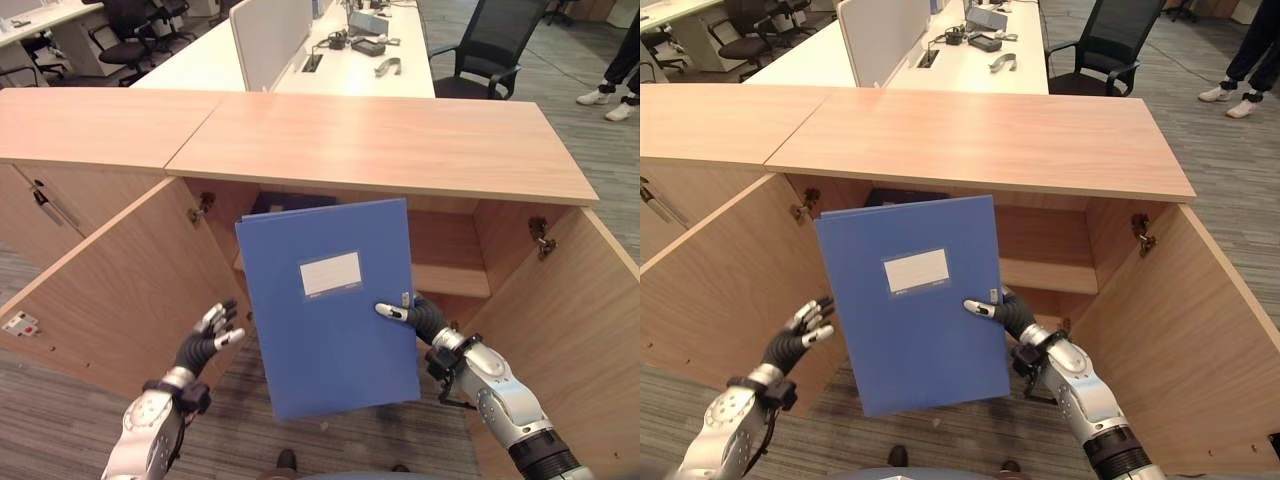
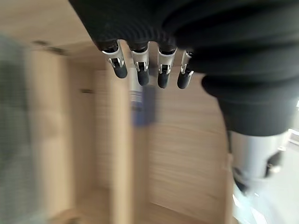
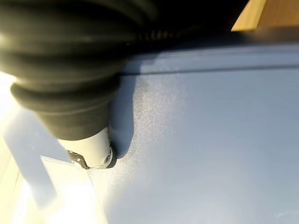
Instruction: Put the empty folder in the office cabinet
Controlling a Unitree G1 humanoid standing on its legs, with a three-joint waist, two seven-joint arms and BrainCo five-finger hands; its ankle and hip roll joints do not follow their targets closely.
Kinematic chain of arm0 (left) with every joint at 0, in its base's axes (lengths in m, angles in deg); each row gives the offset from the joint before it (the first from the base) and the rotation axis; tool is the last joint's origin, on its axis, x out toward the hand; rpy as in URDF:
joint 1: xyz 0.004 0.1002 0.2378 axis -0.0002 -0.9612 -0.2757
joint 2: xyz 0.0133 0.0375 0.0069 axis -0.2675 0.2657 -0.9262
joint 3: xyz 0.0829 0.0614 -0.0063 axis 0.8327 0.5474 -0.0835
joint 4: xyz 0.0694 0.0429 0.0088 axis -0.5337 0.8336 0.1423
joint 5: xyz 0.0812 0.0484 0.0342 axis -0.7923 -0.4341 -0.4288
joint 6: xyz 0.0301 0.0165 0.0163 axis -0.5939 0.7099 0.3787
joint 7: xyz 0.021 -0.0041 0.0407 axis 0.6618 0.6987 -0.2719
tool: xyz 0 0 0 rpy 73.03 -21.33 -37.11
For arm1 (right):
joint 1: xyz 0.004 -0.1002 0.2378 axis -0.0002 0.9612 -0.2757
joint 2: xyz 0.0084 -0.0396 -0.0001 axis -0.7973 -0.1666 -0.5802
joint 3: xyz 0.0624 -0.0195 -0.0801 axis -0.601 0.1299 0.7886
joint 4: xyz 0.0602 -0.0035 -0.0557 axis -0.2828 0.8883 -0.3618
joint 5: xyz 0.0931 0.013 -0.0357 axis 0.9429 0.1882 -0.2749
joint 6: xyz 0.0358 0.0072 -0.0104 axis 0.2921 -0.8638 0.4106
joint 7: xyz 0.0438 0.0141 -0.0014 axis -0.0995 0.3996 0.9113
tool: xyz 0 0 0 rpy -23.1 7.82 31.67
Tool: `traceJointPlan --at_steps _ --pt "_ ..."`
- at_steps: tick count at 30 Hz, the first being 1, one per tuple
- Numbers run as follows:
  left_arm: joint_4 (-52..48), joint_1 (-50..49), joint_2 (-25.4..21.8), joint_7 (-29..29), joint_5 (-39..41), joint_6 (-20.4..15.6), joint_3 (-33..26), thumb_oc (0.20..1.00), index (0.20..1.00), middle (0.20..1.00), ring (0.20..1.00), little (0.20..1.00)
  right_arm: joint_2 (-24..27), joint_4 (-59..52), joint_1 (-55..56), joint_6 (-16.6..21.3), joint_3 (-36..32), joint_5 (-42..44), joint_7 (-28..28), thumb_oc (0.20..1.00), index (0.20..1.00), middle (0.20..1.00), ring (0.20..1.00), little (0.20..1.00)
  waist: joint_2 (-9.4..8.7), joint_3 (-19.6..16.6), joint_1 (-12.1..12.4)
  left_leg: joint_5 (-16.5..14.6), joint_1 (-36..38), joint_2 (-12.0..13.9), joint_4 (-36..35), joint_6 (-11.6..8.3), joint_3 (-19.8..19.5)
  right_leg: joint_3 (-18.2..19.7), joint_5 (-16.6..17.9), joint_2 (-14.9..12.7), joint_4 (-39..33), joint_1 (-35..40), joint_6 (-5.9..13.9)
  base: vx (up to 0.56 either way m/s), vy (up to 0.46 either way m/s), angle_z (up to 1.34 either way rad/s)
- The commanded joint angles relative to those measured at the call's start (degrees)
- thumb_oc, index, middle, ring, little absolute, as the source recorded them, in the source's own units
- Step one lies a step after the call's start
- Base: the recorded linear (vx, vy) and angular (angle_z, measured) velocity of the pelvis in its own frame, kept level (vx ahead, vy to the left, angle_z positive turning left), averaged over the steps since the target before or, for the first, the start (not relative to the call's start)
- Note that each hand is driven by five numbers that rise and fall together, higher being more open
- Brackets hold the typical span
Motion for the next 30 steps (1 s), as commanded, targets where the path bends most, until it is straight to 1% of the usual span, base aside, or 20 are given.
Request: traceJointPlan --at_steps 1,4,5,6,8,12,13,14,15,17,22,23,24,28,29,30 --pt "0.33 4.22 -2.42 1.89 -4.91 -0.94 0.13 1.000 1.000 1.000 1.000 1.000 -2.35 -1.75 -3.07 3.25 -2.36 0.09 0.77 0.200 0.200 0.200 0.200 0.200 -1.83 1.46 1.51 -6.22 3.82 0.00 0.74 0.07 2.10 1.59 -4.86 -2.85 4.64 -1.93 2.81 -0.02 0.018 0.03" --pt "6.14 4.36 -1.35 1.02 -8.42 -1.19 1.91 1.000 1.000 1.000 1.000 1.000 -2.91 1.57 -1.84 3.37 -2.64 -1.05 -0.40 0.200 0.200 0.200 0.200 0.200 -1.87 1.77 1.57 -6.12 3.12 -0.15 0.74 0.16 1.86 1.37 -4.78 -2.96 4.62 -2.37 2.93 -0.02 0.026 0.08" --pt "9.69 5.06 -0.25 -0.17 -9.97 -1.01 2.93 1.000 1.000 1.000 1.000 1.000 -3.55 5.30 -1.51 3.77 -2.82 -2.10 -2.37 0.200 0.200 0.200 0.200 0.200 -1.93 1.95 1.55 -6.09 2.81 -0.29 0.74 0.27 1.78 1.32 -4.73 -3.09 4.75 -2.64 3.02 0.00 0.027 0.06" --pt "9.77 5.13 -0.22 -0.20 -9.99 -1.06 2.96 1.000 1.000 1.000 1.000 1.000 -3.56 5.37 -1.56 3.82 -2.83 -2.11 -2.38 0.200 0.200 0.200 0.200 0.200 -1.93 1.95 1.56 -6.09 2.79 -0.29 0.74 0.27 1.78 1.32 -4.74 -3.10 4.76 -2.66 3.02 0.00 0.027 0.03" --pt "12.24 5.66 0.62 -1.27 -10.87 -1.08 3.66 1.000 1.000 1.000 1.000 1.000 -4.38 8.55 -1.21 3.95 -3.35 -2.70 -4.24 0.200 0.200 0.200 0.200 0.200 -1.98 2.07 1.52 -6.14 2.62 -0.44 0.74 0.40 1.61 1.25 -4.84 -3.19 4.90 -2.79 3.11 0.00 0.017 0.00" --pt "17.08 7.39 2.28 -3.30 -11.14 -0.72 5.84 1.000 1.000 1.000 1.000 1.000 -7.48 18.41 -2.74 5.28 -5.48 -0.12 -9.95 0.200 0.200 0.200 0.200 0.200 -2.01 2.22 1.50 -6.51 2.38 -0.93 0.74 0.83 1.54 1.32 -4.81 -3.55 5.23 -3.15 3.39 0.02 0.053 0.02" --pt "19.10 8.42 2.94 -4.39 -11.45 -0.84 6.76 1.000 1.000 1.000 1.000 1.000 -8.71 21.07 -3.66 5.75 -6.57 1.99 -11.75 0.200 0.200 0.200 0.200 0.200 -2.03 2.41 1.55 -6.68 2.36 -1.18 0.74 1.12 1.47 1.38 -4.93 -3.82 5.76 -3.43 3.49 0.02 0.053 0.02" --pt "19.11 8.43 2.94 -4.40 -11.45 -0.85 6.76 1.000 1.000 1.000 1.000 1.000 -8.71 21.08 -3.67 5.75 -6.57 1.99 -11.75 0.200 0.200 0.200 0.200 0.200 -2.03 2.41 1.55 -6.68 2.36 -1.18 0.74 1.12 1.48 1.39 -4.94 -3.82 5.77 -3.43 3.49 0.04 0.068 0.02" --pt "19.98 8.88 3.37 -4.77 -11.18 -0.78 7.50 1.000 1.000 1.000 1.000 1.000 -9.70 23.10 -4.58 6.16 -7.56 4.06 -13.22 0.200 0.200 0.200 0.200 0.200 -2.05 2.58 1.61 -6.85 2.37 -1.46 0.74 1.38 1.38 1.49 -5.02 -3.97 6.13 -3.61 3.58 0.02 0.034 0.03" --pt "20.33 9.19 3.51 -5.18 -11.17 -0.74 7.97 1.000 1.000 1.000 1.000 1.000 -10.26 24.15 -5.28 6.37 -8.16 5.37 -14.03 0.200 0.200 0.200 0.200 0.200 -2.05 2.76 1.71 -6.94 2.32 -1.63 0.74 1.53 1.35 1.52 -5.05 -4.08 6.35 -3.81 3.65 0.02 0.054 0.01" --pt "20.54 9.66 3.61 -5.94 -10.85 -0.50 10.81 1.000 1.000 1.000 1.000 1.000 -12.45 28.87 -10.76 9.10 -13.93 13.92 -19.25 0.200 0.200 0.200 0.200 0.200 -1.94 3.15 2.60 -7.72 1.91 -2.71 1.00 2.38 1.07 1.67 -4.94 -4.99 6.69 -4.19 4.28 0.03 0.072 0.02" --pt "20.87 9.69 3.65 -6.02 -10.74 -0.45 11.50 1.000 1.000 1.000 1.000 1.000 -13.19 30.35 -13.08 10.26 -15.80 17.48 -20.87 0.200 0.200 0.200 0.200 0.200 -1.91 3.12 2.92 -7.93 1.80 -3.01 1.10 2.56 1.11 1.70 -4.79 -5.26 6.55 -4.09 4.48 0.03 0.062 0.01" --pt "20.88 9.78 3.63 -6.03 -10.73 -0.45 11.53 1.000 1.000 1.000 1.000 1.000 -13.17 30.45 -13.20 10.29 -15.85 17.54 -20.84 0.200 0.200 0.200 0.200 0.200 -1.93 3.19 2.99 -7.95 1.80 -3.03 1.11 2.58 1.14 1.73 -4.78 -5.28 6.54 -4.10 4.49 0.03 0.062 -0.02" --pt "21.12 9.80 3.24 -6.51 -10.18 -0.27 12.63 1.000 1.000 1.000 1.000 1.000 -13.78 33.22 -18.07 12.56 -19.78 23.48 -23.63 0.200 0.200 0.200 0.200 0.200 -2.02 3.15 4.07 -8.67 1.76 -3.73 1.42 3.11 1.37 2.14 -4.42 -5.86 6.74 -4.38 5.12 0.02 0.067 0.00" --pt "21.56 10.01 2.94 -6.51 -10.24 -0.24 13.22 1.000 1.000 1.000 1.000 1.000 -13.93 35.27 -20.58 13.27 -21.06 26.32 -24.27 0.200 0.200 0.200 0.200 0.200 -2.03 3.53 4.98 -9.28 1.91 -4.17 1.76 3.78 1.72 2.76 -4.43 -6.31 9.02 -5.70 5.64 0.01 0.093 -0.07" --pt "21.78 9.91 2.66 -6.50 -10.41 -0.16 13.37 1.000 1.000 1.000 1.000 1.000 -13.66 35.63 -21.31 13.59 -21.83 27.27 -24.76 0.200 0.200 0.200 0.200 0.200 -1.86 3.65 5.17 -9.56 2.07 -4.25 2.04 4.12 1.72 3.04 -4.26 -6.43 10.77 -6.52 5.93 0.01 0.145 -0.26"
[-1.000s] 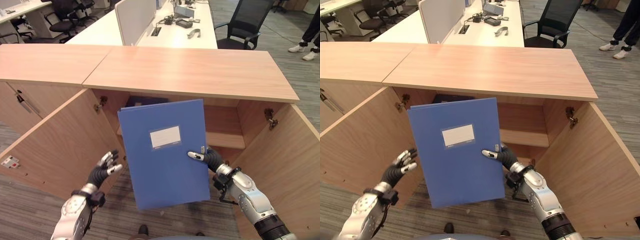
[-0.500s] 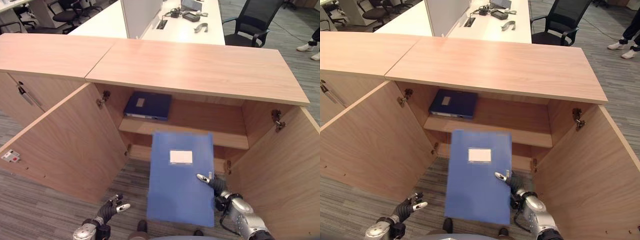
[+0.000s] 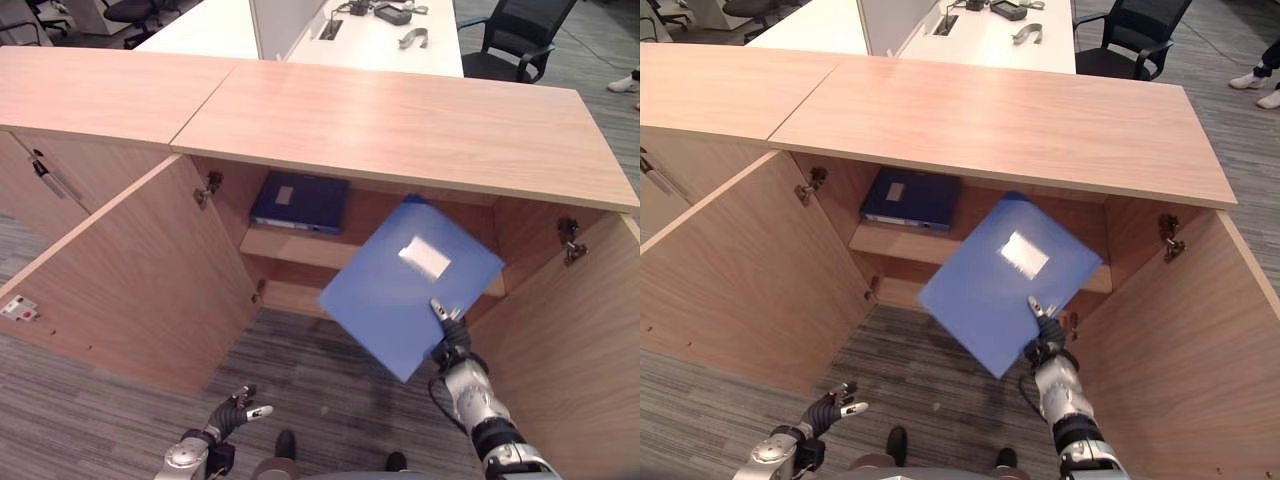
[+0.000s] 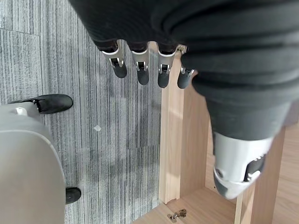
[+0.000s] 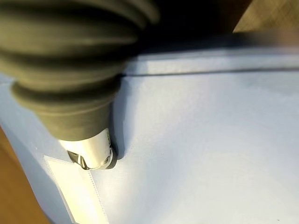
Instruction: Put the empty folder in the office cabinet
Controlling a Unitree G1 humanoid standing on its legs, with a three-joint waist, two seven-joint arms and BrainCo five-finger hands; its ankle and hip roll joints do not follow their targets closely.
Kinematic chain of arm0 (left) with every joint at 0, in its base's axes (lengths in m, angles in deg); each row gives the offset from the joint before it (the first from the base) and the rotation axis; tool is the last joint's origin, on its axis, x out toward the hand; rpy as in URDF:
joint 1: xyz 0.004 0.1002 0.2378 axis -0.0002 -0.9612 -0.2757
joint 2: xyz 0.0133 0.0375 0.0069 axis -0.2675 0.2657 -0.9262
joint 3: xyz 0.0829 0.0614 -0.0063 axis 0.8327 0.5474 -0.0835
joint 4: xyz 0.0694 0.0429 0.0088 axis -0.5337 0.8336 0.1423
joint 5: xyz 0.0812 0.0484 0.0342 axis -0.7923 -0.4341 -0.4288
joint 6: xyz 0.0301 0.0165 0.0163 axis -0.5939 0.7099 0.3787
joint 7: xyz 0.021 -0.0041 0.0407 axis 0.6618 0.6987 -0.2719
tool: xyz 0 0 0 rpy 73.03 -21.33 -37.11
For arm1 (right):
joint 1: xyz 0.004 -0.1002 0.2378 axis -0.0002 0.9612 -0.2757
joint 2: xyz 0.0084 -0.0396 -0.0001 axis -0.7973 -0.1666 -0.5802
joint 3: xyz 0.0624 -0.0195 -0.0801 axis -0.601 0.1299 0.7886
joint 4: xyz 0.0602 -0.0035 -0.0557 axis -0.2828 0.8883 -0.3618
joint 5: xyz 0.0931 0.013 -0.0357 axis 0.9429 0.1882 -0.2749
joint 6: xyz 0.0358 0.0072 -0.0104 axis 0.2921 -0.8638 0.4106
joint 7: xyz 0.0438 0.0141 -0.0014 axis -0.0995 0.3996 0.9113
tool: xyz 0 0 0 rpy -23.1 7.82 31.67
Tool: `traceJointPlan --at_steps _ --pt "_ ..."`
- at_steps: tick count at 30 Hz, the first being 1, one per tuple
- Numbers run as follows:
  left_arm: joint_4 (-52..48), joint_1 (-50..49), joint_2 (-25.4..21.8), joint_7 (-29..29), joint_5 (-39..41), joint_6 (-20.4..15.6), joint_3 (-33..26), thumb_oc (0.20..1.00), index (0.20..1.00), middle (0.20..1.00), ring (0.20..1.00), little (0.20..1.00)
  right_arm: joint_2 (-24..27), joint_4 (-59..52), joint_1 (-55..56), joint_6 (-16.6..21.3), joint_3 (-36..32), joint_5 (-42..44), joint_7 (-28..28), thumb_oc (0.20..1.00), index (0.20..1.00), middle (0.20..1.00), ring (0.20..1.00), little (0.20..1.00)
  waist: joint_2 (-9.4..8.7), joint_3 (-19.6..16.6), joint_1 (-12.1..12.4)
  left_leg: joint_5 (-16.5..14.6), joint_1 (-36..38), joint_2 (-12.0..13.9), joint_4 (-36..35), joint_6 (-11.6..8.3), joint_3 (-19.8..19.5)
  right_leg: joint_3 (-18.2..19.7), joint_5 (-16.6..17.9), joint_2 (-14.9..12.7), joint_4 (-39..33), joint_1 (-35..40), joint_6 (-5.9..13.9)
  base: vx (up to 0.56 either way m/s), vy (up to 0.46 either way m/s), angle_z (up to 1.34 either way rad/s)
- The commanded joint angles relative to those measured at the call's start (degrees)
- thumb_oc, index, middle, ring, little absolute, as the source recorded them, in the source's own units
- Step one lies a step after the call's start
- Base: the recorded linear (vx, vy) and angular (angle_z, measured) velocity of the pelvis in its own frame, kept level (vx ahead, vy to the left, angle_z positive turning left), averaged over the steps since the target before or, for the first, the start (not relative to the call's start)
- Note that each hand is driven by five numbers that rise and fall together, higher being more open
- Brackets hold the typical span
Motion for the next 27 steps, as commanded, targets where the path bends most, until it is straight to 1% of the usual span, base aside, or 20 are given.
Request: traceJointPlan --at_steps 1,2,3,4,5,6,7,8,9,12,13,16,20,21,22,23,24,25,26,27 --pt "1.40 3.09 -2.31 -0.24 -0.74 -1.80 2.30 1.000 1.000 1.000 1.000 1.000 0.57 1.02 -7.32 5.22 -5.18 7.04 -1.15 0.200 0.200 0.200 0.200 0.200 0.92 2.94 3.37 -10.50 4.65 -2.26 2.83 4.68 2.16 4.57 -1.93 -5.51 18.38 -8.04 7.22 0.00 0.135 -0.27" --pt "1.32 2.82 -2.81 -0.27 -0.83 -1.78 2.31 1.000 1.000 1.000 1.000 1.000 1.16 1.31 -8.66 5.27 -5.75 7.74 -1.52 0.200 0.200 0.200 0.200 0.200 1.40 3.53 3.46 -10.68 4.84 -2.03 3.12 4.99 2.42 4.77 -0.15 -5.64 22.47 -10.19 7.88 -0.01 0.137 -0.29" --pt "1.07 2.58 -3.25 -0.22 -0.98 -1.81 2.39 1.000 1.000 1.000 1.000 1.000 1.56 1.72 -9.77 5.31 -6.08 8.14 -1.61 0.200 0.200 0.200 0.200 0.200 2.29 3.99 3.68 -10.74 5.24 -1.31 3.15 5.07 2.76 4.22 0.55 -5.47 26.26 -12.29 7.88 -0.02 0.055 -0.18" --pt "1.00 2.65 -3.20 -0.21 -0.98 -1.78 2.37 1.000 1.000 1.000 1.000 1.000 1.70 1.89 -9.97 5.30 -6.10 8.20 -1.55 0.200 0.200 0.200 0.200 0.200 2.31 4.04 3.84 -10.77 5.20 -1.30 3.09 5.02 2.91 4.48 0.30 -5.48 26.98 -12.82 7.88 0.09 0.058 -0.21" --pt "1.44 2.09 -3.54 0.04 -1.47 -1.80 2.51 1.000 1.000 1.000 1.000 1.000 1.60 2.73 -10.78 5.43 -6.68 8.96 -1.99 0.200 0.200 0.200 0.200 0.200 3.14 4.22 3.69 -11.46 7.27 -0.71 2.61 4.86 3.26 2.40 1.18 -5.99 29.38 -15.75 7.88 0.09 0.028 -0.14" --pt "1.42 2.10 -3.56 0.06 -1.46 -1.80 2.51 1.000 1.000 1.000 1.000 1.000 1.64 2.81 -10.84 5.44 -6.69 9.00 -1.95 0.200 0.200 0.200 0.200 0.200 3.15 4.25 3.70 -11.45 7.40 -0.69 2.43 4.84 3.26 2.40 1.03 -5.99 29.60 -15.81 7.88 0.17 0.037 -0.23" --pt "1.48 1.87 -3.85 0.08 -1.50 -1.89 2.33 1.000 1.000 1.000 1.000 1.000 1.90 2.82 -11.26 5.58 -6.97 9.61 -2.12 0.200 0.200 0.200 0.200 0.200 3.04 4.14 3.54 -11.99 8.66 -1.07 1.97 4.73 3.29 1.40 1.20 -6.50 28.25 -16.89 7.88 0.28 -0.024 -0.10" --pt "1.69 1.57 -4.35 0.24 -1.21 -1.84 2.11 1.000 1.000 1.000 1.000 1.000 2.43 2.62 -11.76 6.09 -7.71 11.00 -2.37 0.200 0.200 0.200 0.200 0.200 2.51 4.18 2.65 -13.14 11.21 -2.45 0.72 4.47 2.46 -0.51 0.62 -6.40 21.47 -17.83 7.42 0.35 -0.050 -0.05" --pt "1.92 1.62 -4.49 0.44 -0.99 -1.72 2.05 1.000 1.000 1.000 1.000 1.000 2.86 3.05 -12.03 6.25 -7.92 11.33 -2.45 0.200 0.200 0.200 0.200 0.200 2.37 4.20 2.31 -13.66 11.78 -2.68 0.63 4.24 1.99 -1.30 0.70 -6.06 18.37 -18.09 7.20 0.36 -0.096 0.16" --pt "2.75 2.47 -4.47 0.56 -0.30 -1.71 2.07 1.000 1.000 1.000 1.000 1.000 3.80 4.32 -12.97 6.57 -8.26 12.28 -2.35 0.200 0.200 0.200 0.200 0.200 2.60 4.18 1.03 -14.42 12.97 -1.89 0.54 3.51 0.83 -3.46 2.93 -5.05 11.13 -18.29 6.89 0.19 -0.099 0.29" --pt "2.77 3.00 -4.36 0.59 -0.15 -1.83 2.55 1.000 1.000 1.000 1.000 1.000 4.83 4.19 -12.77 6.84 -8.84 12.97 -2.49 0.200 0.200 0.200 0.200 0.200 2.48 3.78 0.22 -14.93 13.57 -1.66 0.53 3.11 -0.18 -2.08 3.70 -4.42 8.94 -18.70 6.86 0.30 -0.176 0.52" --pt "3.06 3.02 -3.64 0.81 -1.60 -2.03 3.27 1.000 1.000 1.000 1.000 1.000 5.83 4.14 -11.00 7.29 -9.88 14.53 -2.33 0.200 0.200 0.200 0.200 0.200 2.72 1.62 -0.58 -15.64 14.51 -1.30 0.70 2.36 -1.43 -0.27 4.32 -3.51 6.87 -16.37 5.60 0.27 -0.175 0.69" --pt "4.12 2.54 -2.81 0.40 -1.69 -1.64 3.07 1.000 1.000 1.000 1.000 1.000 7.14 3.91 -9.13 7.35 -9.79 14.71 -2.15 0.200 0.200 0.200 0.200 0.200 4.37 -0.35 -1.40 -14.97 13.16 2.12 4.11 -0.43 -1.85 -1.34 2.17 -1.86 5.91 -13.70 3.77 0.17 -0.195 0.53" --pt "4.12 2.50 -2.66 0.30 -1.83 -1.66 3.12 1.000 1.000 1.000 1.000 1.000 7.23 3.58 -8.36 7.35 -9.75 14.80 -2.12 0.200 0.200 0.200 0.200 0.200 4.94 -0.71 -1.74 -13.54 12.18 3.51 6.40 -2.09 -1.99 -1.90 0.98 -1.02 5.65 -12.57 2.90 0.19 -0.297 0.25" --pt "4.20 2.31 -2.60 0.18 -1.70 -1.46 2.55 1.000 1.000 1.000 1.000 1.000 7.50 3.34 -7.27 7.60 -10.09 15.27 -2.00 0.200 0.200 0.200 0.200 0.200 5.81 -0.74 -1.49 -9.43 9.60 5.65 12.32 -4.90 -1.74 -2.96 -1.25 0.65 4.15 -9.47 1.37 0.15 -0.310 0.12" --pt "4.71 2.36 -2.41 -0.20 -1.54 -1.24 2.07 1.000 1.000 1.000 1.000 1.000 7.59 3.36 -6.79 7.73 -9.89 15.32 -2.07 0.200 0.200 0.200 0.200 0.200 5.71 -0.74 -1.68 -6.53 8.06 6.30 15.12 -5.94 -1.94 -3.75 -1.80 1.06 3.03 -7.97 0.22 0.15 -0.309 0.13" --pt "5.04 2.62 -2.27 -0.71 -1.49 -1.16 1.73 1.000 1.000 1.000 1.000 1.000 7.94 3.13 -6.34 7.62 -10.07 15.09 -2.22 0.200 0.200 0.200 0.200 0.200 5.83 0.23 -1.03 -3.75 5.74 6.60 20.54 -6.69 -3.20 -3.61 -2.52 1.85 1.94 -5.89 -0.67 0.10 -0.288 0.31" --pt "5.74 2.86 -1.76 -1.28 -1.86 -0.96 1.35 1.000 1.000 1.000 1.000 1.000 8.45 2.59 -6.27 7.26 -10.27 14.66 -2.49 0.200 0.200 0.200 0.200 0.200 4.92 1.24 -0.76 -0.13 2.31 5.15 26.91 -6.91 -4.77 -3.64 -2.99 1.66 0.74 -3.87 -1.72 0.07 -0.205 0.18" --pt "5.77 2.93 -1.75 -1.31 -1.89 -0.98 1.37 1.000 1.000 1.000 1.000 1.000 8.45 2.57 -6.29 7.23 -10.32 14.65 -2.51 0.200 0.200 0.200 0.200 0.200 4.88 1.38 -0.93 -0.29 1.93 5.05 27.57 -6.90 -5.05 -3.80 -3.02 1.56 0.78 -3.82 -1.74 0.09 -0.183 -0.03" --pt "5.96 2.81 -1.42 -1.73 -2.30 -1.05 1.38 1.000 1.000 1.000 1.000 1.000 8.91 2.77 -6.23 6.95 -10.30 14.94 -2.77 0.200 0.200 0.200 0.200 0.200 4.42 2.26 -0.76 0.59 -1.34 5.48 29.40 -6.22 -4.67 -3.62 -4.09 1.02 0.27 -2.27 -1.67 0.05 -0.058 -0.17"
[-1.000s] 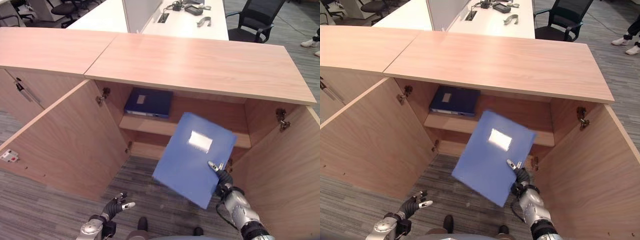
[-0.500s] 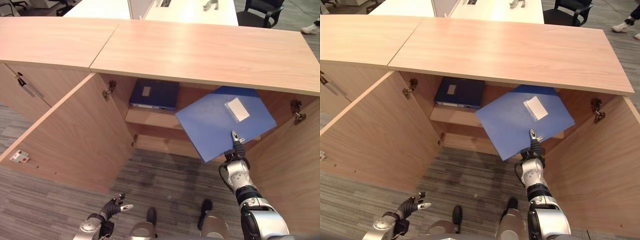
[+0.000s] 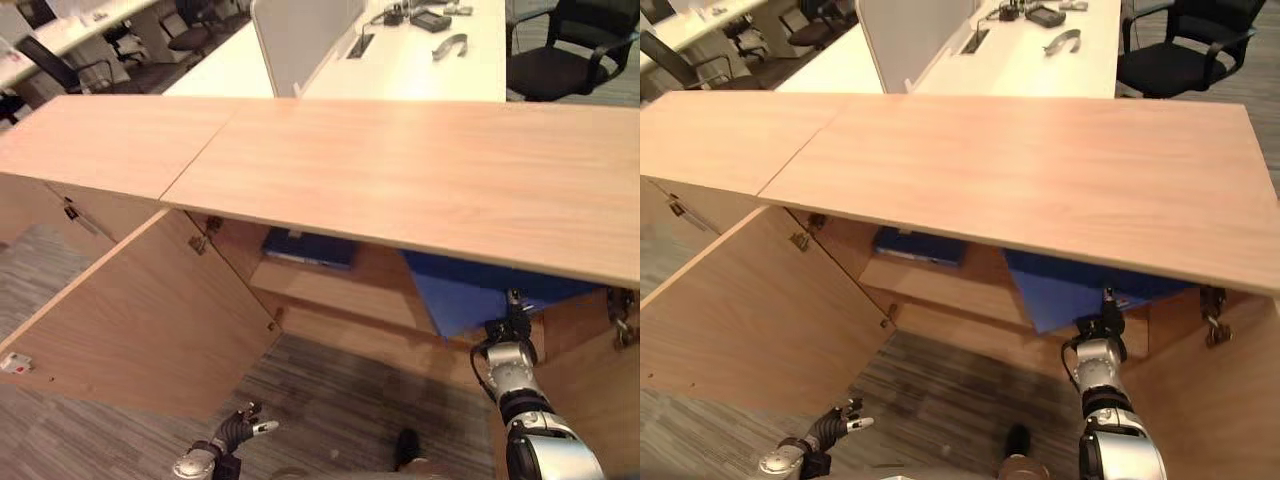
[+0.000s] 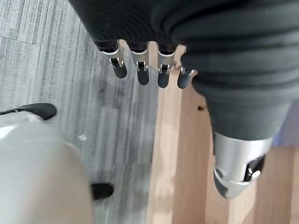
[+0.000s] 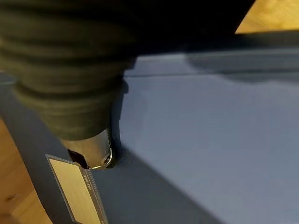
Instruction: Put the empty folder in the office cabinet
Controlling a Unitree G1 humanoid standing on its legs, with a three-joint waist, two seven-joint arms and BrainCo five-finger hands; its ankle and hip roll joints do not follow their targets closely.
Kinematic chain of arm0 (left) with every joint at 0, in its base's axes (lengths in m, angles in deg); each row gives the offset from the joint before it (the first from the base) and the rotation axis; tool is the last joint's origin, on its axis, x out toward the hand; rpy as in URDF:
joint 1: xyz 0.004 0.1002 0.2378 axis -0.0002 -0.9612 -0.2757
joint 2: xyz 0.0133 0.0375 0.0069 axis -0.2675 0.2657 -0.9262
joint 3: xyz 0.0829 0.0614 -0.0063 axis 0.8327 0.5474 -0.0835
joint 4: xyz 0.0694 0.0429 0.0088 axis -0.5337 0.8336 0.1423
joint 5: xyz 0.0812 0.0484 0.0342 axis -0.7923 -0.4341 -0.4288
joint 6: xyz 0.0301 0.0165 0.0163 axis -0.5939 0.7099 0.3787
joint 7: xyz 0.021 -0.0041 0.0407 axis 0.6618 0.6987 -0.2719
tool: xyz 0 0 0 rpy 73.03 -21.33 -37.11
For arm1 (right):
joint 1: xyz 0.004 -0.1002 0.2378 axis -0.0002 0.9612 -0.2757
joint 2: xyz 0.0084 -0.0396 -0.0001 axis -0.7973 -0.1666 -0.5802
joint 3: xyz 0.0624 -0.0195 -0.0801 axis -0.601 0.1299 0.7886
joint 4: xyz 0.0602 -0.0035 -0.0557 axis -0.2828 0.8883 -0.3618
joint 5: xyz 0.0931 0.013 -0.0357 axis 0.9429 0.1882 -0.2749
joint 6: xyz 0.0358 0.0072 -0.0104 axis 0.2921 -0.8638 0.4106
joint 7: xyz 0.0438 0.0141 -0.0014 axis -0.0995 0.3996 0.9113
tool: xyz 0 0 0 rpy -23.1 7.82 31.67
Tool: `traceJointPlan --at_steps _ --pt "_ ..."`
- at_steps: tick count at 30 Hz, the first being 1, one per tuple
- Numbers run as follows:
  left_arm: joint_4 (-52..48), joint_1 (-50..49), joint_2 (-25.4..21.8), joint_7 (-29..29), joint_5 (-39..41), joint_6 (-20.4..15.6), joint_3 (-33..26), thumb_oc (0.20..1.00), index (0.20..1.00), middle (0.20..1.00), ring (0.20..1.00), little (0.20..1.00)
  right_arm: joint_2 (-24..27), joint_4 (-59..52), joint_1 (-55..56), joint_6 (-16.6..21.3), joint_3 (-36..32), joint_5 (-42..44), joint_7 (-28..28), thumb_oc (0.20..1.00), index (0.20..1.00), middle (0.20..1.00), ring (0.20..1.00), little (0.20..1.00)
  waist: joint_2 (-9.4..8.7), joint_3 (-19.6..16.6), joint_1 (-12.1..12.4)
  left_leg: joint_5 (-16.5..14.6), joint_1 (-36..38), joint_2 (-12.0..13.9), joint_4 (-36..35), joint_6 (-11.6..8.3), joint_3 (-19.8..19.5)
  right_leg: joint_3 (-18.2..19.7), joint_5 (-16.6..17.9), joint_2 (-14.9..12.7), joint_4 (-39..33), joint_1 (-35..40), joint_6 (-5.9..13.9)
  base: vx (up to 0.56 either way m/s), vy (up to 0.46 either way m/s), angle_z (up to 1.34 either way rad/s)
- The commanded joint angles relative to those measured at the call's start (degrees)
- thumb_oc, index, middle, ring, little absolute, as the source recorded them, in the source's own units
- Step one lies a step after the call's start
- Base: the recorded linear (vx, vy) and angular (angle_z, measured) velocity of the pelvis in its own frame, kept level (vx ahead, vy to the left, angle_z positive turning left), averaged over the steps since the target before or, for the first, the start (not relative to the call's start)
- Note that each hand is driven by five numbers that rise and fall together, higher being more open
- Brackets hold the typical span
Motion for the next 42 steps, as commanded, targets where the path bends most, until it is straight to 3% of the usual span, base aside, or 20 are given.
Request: traceJointPlan --at_steps 1,4,5,9,15,25,30,42 --pt "-0.69 2.27 -3.64 -1.06 -1.33 -1.20 0.61 1.000 1.000 1.000 1.000 1.000 1.84 -3.28 -3.79 3.45 -2.86 1.34 1.05 0.200 0.200 0.200 0.200 0.200 -2.12 1.93 -0.22 2.32 0.48 -0.72 0.08 0.94 1.03 1.67 -5.14 -5.40 0.00 0.33 7.89 0.10 -0.043 -0.06" --pt "0.06 1.86 -2.94 -1.17 -1.27 -0.90 0.22 1.000 1.000 1.000 1.000 1.000 2.56 -3.43 -3.43 3.02 -3.26 1.16 0.83 0.200 0.200 0.200 0.200 0.200 -2.23 1.94 0.30 0.08 -0.99 1.06 -6.67 1.75 2.90 2.03 -6.17 -6.08 -0.19 1.70 8.64 0.15 0.036 0.06" --pt "0.96 1.70 -2.78 -1.38 -1.58 -0.73 0.44 1.000 1.000 1.000 1.000 1.000 2.96 -3.96 -3.43 2.96 -2.77 0.68 0.69 0.200 0.200 0.200 0.200 0.200 -1.89 2.03 1.05 -1.82 -2.23 0.54 -11.76 2.21 2.46 2.56 -7.09 -5.70 -0.39 2.54 9.19 0.22 0.051 0.07" --pt "1.90 1.39 -2.41 -2.28 -1.88 -1.05 1.53 1.000 1.000 1.000 1.000 1.000 3.69 -3.44 -4.68 2.79 -1.68 -0.53 0.49 0.200 0.200 0.200 0.200 0.200 -0.44 2.02 2.84 0.99 -4.16 -2.35 -21.14 2.76 -1.02 5.45 -7.95 -4.74 -0.59 3.67 9.46 0.15 0.047 -0.26" --pt "1.25 -0.82 -3.09 -1.88 -4.15 -1.44 2.49 1.000 1.000 1.000 1.000 1.000 2.64 -1.39 -5.77 2.73 -2.14 0.20 0.42 0.200 0.200 0.200 0.200 0.200 0.33 -0.44 2.79 0.57 2.53 -2.38 -27.42 3.27 1.05 6.86 -8.43 -4.52 -0.59 6.14 9.80 0.13 0.050 -0.56" --pt "0.05 -1.70 -3.77 -2.33 -4.34 -1.43 3.28 1.000 1.000 1.000 1.000 1.000 2.85 -1.90 -11.15 5.78 -4.07 4.47 -0.81 0.200 0.200 0.200 0.200 0.200 -0.18 -1.71 3.22 -2.05 6.14 -3.75 -28.69 4.94 2.27 7.93 -7.55 -6.34 -0.59 6.51 11.24 0.06 0.036 -0.02" --pt "-3.40 -2.57 -5.26 -1.55 -2.79 -1.41 4.32 1.000 1.000 1.000 1.000 1.000 5.62 -0.66 -17.66 8.26 -6.00 7.95 -2.02 0.200 0.200 0.200 0.200 0.200 0.19 -2.13 3.85 -3.30 6.92 -4.43 -28.88 5.51 2.89 8.30 -7.16 -7.45 -0.59 6.17 12.27 0.04 0.036 -0.14" --pt "-6.79 -2.17 -7.93 0.67 -0.70 -1.14 7.09 1.000 1.000 1.000 1.000 1.000 12.26 5.10 -28.14 8.30 -7.04 12.19 -2.05 0.200 0.200 0.200 0.200 0.200 1.85 0.12 4.86 -3.73 4.68 -5.14 -27.77 5.93 2.83 8.46 -6.69 -8.81 1.11 3.40 13.11 0.01 0.005 -0.02"
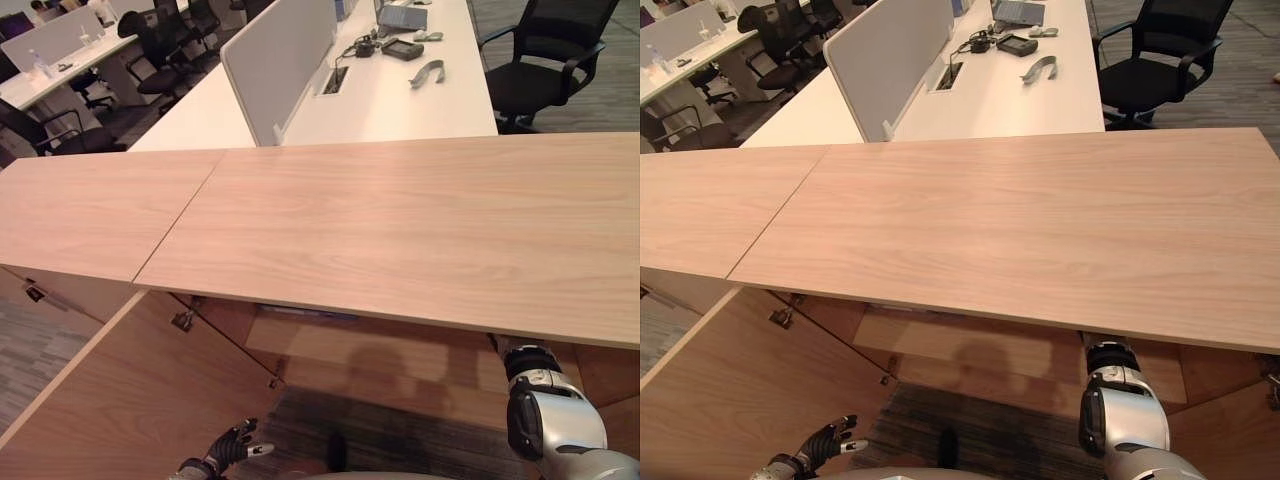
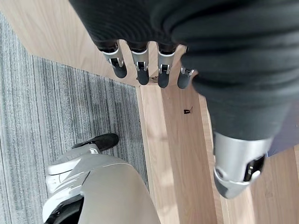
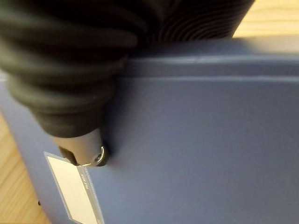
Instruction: Put the empty folder in the office cabinet
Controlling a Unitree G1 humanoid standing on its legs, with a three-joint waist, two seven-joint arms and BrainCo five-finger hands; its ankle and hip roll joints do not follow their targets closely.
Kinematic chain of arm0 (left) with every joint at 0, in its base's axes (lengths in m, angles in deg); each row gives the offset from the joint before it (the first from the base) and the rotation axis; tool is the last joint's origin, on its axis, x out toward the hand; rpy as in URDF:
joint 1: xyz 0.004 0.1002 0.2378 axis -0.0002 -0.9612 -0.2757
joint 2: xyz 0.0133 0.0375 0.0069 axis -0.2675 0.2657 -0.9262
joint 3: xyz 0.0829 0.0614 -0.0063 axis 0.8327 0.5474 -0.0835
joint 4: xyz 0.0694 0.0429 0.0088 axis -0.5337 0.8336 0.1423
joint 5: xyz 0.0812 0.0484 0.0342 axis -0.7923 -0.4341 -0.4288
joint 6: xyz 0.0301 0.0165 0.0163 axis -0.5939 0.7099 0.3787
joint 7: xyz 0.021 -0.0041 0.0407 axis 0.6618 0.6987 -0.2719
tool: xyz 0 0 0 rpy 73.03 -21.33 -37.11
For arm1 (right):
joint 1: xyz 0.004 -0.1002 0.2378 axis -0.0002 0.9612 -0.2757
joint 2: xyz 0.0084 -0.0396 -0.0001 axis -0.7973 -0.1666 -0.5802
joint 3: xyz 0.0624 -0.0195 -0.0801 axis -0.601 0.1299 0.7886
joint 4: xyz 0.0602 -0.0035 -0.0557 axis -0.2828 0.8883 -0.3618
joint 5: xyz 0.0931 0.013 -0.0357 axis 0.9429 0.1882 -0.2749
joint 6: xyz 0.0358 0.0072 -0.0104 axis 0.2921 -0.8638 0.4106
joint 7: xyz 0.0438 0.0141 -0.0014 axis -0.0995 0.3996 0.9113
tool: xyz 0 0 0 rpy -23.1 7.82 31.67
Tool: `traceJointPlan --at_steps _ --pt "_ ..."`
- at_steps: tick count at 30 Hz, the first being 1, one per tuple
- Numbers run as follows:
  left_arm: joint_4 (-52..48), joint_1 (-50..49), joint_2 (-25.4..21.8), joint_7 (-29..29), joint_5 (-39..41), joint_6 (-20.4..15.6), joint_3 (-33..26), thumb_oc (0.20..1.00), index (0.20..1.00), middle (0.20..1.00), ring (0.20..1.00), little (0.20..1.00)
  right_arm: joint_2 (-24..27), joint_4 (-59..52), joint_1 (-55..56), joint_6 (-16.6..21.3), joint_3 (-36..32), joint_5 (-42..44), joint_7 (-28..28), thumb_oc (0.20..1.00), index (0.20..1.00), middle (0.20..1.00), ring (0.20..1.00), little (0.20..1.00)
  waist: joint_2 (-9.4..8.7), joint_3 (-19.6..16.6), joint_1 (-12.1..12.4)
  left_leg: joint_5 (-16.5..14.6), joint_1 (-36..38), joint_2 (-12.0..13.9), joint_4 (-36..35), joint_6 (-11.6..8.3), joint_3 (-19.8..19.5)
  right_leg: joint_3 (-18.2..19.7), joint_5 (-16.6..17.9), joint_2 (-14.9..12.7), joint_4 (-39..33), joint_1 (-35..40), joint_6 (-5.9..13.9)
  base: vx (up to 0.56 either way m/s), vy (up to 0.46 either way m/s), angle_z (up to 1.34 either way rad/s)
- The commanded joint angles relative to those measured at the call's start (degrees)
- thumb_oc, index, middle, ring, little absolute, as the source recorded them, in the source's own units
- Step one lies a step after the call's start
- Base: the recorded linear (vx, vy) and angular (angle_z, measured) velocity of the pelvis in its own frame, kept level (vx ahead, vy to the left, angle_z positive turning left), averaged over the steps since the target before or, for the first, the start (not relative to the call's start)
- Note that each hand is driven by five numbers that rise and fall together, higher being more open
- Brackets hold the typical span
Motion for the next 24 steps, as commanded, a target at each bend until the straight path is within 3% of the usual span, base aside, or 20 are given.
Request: traceJointPlan --at_steps 1,11,15,18,24 --pt "0.06 4.59 -3.54 0.58 1.57 -1.28 1.65 1.000 1.000 1.000 1.000 1.000 8.55 0.95 -12.81 3.10 -1.27 0.80 3.73 0.200 0.200 0.200 0.200 0.200 -1.32 3.90 2.30 -8.28 5.21 4.29 2.05 -2.96 -1.59 -1.31 -0.38 -3.42 2.97 -3.60 4.13 -0.04 -0.012 0.02" --pt "-5.53 8.39 -7.57 0.84 5.91 -2.10 4.05 1.000 1.000 1.000 1.000 1.000 10.23 9.30 -20.58 1.51 -0.66 4.34 3.09 0.200 0.200 0.200 0.200 0.200 1.93 10.05 3.49 -8.23 -5.57 3.65 9.10 -3.37 -2.86 -1.14 -2.67 -5.36 13.76 -16.09 4.00 -0.09 -0.014 0.02" --pt "-5.64 9.92 -8.18 0.48 7.24 -2.36 4.40 1.000 1.000 1.000 1.000 1.000 10.62 10.29 -22.66 1.71 0.06 4.69 2.86 0.200 0.200 0.200 0.200 0.200 2.38 11.07 3.68 -8.85 -9.15 3.37 11.79 -3.61 -3.28 -0.69 -3.42 -5.84 16.75 -19.83 4.04 -0.06 -0.023 0.05" --pt "-5.57 11.22 -8.49 0.11 8.68 -2.68 4.56 1.000 1.000 1.000 1.000 1.000 11.36 11.35 -24.35 1.75 0.38 4.90 2.36 0.200 0.200 0.200 0.200 0.200 2.85 11.77 3.97 -9.64 -13.16 3.06 14.96 -3.96 -3.61 -0.16 -4.86 -6.48 20.65 -23.74 4.02 -0.04 -0.021 0.05" --pt "-5.09 12.22 -9.44 -1.40 9.91 -3.18 4.68 1.000 1.000 1.000 1.000 1.000 12.62 13.11 -25.75 2.15 0.69 4.92 1.21 0.200 0.200 0.200 0.200 0.200 3.57 13.68 4.28 -14.15 -22.03 2.14 25.56 -3.73 -4.86 1.52 -10.29 -7.60 32.60 -32.65 3.28 0.00 -0.017 0.15"
